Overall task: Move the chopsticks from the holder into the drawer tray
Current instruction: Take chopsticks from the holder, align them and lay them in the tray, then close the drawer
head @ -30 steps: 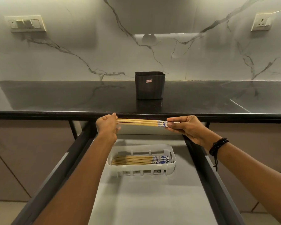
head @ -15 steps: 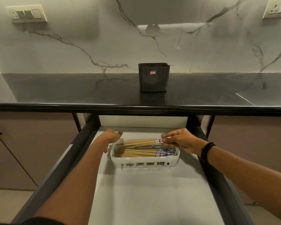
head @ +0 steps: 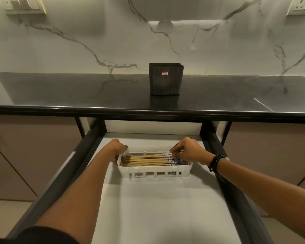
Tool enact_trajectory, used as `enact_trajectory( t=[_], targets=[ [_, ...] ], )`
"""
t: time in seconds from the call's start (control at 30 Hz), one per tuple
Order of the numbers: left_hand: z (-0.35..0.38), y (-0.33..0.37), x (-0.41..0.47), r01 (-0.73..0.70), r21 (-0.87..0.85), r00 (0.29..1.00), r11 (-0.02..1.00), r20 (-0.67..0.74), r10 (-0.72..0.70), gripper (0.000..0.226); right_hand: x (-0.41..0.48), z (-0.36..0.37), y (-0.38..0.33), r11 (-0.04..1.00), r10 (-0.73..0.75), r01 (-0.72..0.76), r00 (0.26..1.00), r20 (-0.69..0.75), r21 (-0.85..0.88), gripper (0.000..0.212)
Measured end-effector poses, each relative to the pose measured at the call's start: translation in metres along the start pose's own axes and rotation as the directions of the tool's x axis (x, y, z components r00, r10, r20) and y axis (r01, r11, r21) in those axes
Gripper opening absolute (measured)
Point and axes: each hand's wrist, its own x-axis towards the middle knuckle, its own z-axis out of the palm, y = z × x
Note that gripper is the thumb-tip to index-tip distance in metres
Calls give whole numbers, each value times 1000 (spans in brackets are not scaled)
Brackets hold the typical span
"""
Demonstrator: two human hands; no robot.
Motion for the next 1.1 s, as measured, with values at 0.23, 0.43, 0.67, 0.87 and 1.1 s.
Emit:
enact_trajectory(
  t=[0.23, 0.43, 0.67, 0.87, 1.1],
  targets=[
    [1, -1, -1, 20, -36, 1000, 999, -22, -20, 22, -4, 10, -8, 962, -71, 74, 997, 21, -262, 29],
    [-1, 2, -2, -35, 134, 999, 990, -10, 37, 44, -7, -2, -18, 965, -94, 98, 995, 28, -245, 31],
    [-13, 41, -61, -498, 452, 866, 740, 308, 395, 63, -37, -25, -56, 981, -166, 178, 977, 136, -76, 25],
    [-16, 35, -167, -670, 443, 708, 596, 622, 333, 82, -101, -43, -93, 965, -258, 217, 891, 375, 147, 24],
    [-7, 15, -221, -680, 549, 698, 486, 689, 197, 100, -162, -45, -126, 944, -324, 289, 732, 599, 157, 42]
  ],
)
